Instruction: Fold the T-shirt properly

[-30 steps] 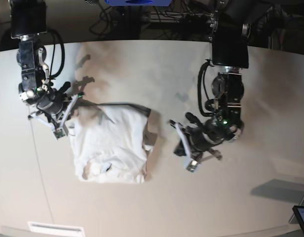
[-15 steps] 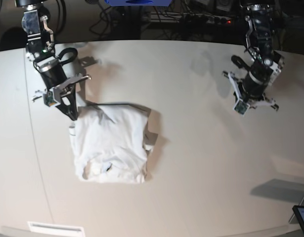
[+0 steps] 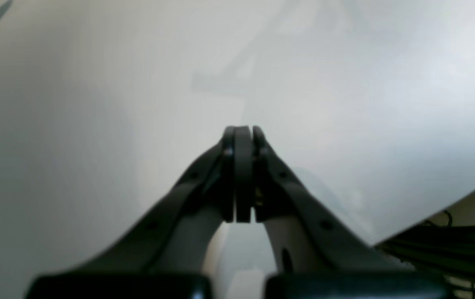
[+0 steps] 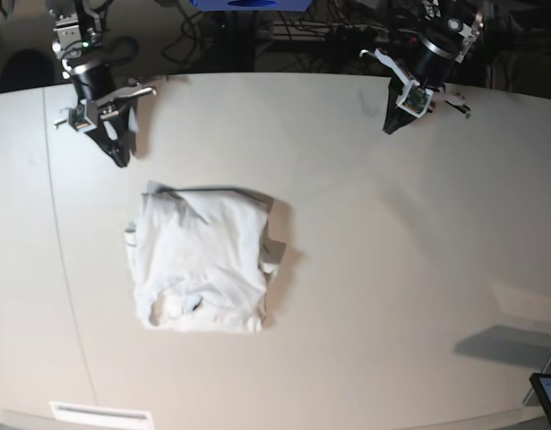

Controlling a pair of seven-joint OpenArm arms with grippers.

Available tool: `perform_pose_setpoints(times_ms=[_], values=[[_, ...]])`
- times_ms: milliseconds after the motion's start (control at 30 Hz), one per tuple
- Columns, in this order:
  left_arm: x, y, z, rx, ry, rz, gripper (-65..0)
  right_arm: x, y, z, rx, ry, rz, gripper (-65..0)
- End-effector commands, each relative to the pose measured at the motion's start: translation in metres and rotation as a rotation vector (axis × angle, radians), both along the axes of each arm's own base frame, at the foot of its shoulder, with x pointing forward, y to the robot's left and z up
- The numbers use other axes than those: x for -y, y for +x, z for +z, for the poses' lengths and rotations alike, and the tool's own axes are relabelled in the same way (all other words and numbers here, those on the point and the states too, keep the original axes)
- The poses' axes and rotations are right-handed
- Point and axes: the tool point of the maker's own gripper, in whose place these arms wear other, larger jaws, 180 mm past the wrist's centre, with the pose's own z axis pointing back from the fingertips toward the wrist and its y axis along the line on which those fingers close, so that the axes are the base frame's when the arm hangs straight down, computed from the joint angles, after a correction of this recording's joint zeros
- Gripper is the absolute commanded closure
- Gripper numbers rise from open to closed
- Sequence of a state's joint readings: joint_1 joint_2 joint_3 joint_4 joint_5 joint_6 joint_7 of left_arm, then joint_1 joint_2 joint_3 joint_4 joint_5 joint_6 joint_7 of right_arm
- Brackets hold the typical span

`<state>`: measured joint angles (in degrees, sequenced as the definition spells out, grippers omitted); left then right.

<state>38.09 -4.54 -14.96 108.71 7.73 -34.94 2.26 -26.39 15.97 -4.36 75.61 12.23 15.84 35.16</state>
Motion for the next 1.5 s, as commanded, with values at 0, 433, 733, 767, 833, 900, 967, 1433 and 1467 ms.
perform_pose_setpoints(times_ms=[0,433,733,767,833,900,967,1433,1467], values=[[0.003,0.005,0.013,0.055,-0.019,-0.007,0.0,0.005,0.005,0.013,0.053,0.008,-0.005,-0.9],[0.004,0.006,0.013,0.056,-0.019,-0.008,0.0,0.004,0.002,0.013,0.051,0.01,-0.004,-0.9],[0.008,-0.018,0.008,0.031,-0.056,-0.018,0.0,0.027,-0.023,0.013,0.046,-0.007,-0.062,-0.9],[0.011,-0.02,0.013,0.059,-0.076,-0.029,0.0,0.033,-0.025,0.014,0.053,-0.013,-0.078,-0.9],[0.016,-0.025,0.02,0.111,-0.117,-0.047,0.0,0.047,-0.03,0.019,0.072,-0.028,-0.112,-0.9],[0.013,-0.03,0.015,0.116,-0.14,-0.045,0.0,0.061,-0.038,0.022,0.069,-0.05,-0.141,-0.9],[0.007,-0.041,0.001,0.078,-0.101,-0.074,0.0,0.074,-0.051,0.027,0.062,-0.078,-0.167,-0.9],[-0.015,-0.155,-0.038,-0.136,-0.128,-0.194,0.0,0.069,-0.16,0.024,-0.149,-0.073,-0.254,-0.9],[-0.016,-0.164,-0.041,-0.161,-0.128,-0.191,0.0,0.064,-0.167,0.02,-0.173,-0.063,-0.245,-0.9]])
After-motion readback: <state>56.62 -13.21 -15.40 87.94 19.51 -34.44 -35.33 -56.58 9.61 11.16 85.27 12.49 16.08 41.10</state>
